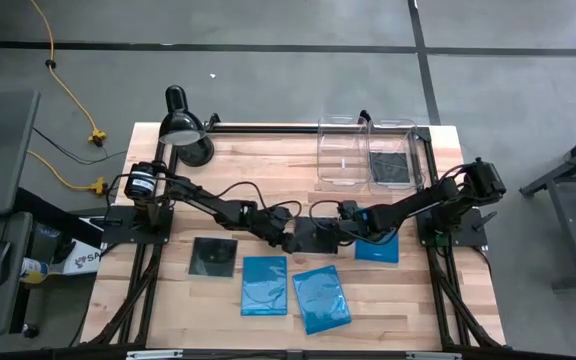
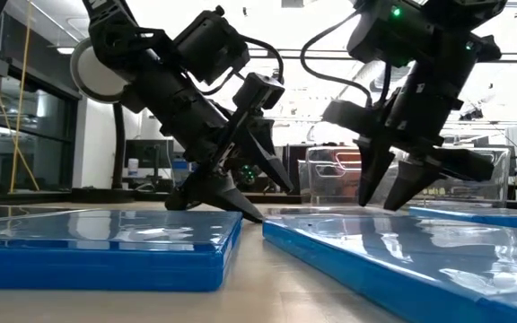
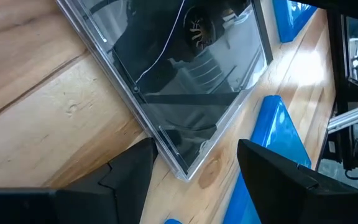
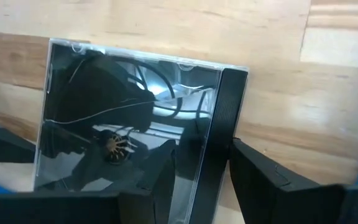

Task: Pick & place jewel cases by type
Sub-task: Put the right black CD case into the right transparent bin

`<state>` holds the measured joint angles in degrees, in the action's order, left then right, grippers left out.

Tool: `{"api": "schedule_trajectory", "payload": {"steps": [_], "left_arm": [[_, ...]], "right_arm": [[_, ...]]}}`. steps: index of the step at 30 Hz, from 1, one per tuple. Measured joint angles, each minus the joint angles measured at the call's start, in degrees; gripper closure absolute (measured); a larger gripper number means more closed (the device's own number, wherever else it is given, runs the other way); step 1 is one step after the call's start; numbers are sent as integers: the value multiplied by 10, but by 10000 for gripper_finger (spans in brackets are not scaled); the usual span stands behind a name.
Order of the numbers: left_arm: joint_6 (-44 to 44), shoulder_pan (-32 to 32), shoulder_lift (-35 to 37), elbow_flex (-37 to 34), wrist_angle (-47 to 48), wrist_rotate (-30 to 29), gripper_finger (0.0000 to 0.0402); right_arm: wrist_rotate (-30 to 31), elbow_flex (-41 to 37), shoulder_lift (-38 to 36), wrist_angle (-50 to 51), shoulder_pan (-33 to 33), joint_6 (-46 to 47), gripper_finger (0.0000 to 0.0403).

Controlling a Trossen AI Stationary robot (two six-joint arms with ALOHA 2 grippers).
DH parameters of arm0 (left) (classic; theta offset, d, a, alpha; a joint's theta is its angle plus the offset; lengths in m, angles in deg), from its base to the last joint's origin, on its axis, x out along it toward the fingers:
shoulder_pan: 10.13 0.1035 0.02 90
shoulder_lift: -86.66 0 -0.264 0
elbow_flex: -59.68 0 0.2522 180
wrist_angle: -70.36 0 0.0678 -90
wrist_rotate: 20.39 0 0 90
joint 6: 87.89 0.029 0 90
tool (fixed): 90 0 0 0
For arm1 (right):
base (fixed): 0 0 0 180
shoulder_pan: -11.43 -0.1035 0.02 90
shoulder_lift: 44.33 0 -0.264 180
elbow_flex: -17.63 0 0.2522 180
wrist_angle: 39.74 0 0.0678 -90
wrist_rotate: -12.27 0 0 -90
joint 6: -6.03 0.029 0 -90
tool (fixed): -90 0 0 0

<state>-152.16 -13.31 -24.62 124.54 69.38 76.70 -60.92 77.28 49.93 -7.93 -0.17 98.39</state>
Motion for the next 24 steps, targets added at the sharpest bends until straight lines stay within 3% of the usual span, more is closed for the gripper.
{"api": "schedule_trajectory", "payload": {"steps": [13, 24], "left_arm": [[21, 0, -1, 0, 1, -2, 166], [42, 1, -1, 0, 1, 0, 166]], "right_arm": [[-25, -1, -8, -15, 0, -26, 272], [10, 1, -100, -18, 0, -73, 272]]}}
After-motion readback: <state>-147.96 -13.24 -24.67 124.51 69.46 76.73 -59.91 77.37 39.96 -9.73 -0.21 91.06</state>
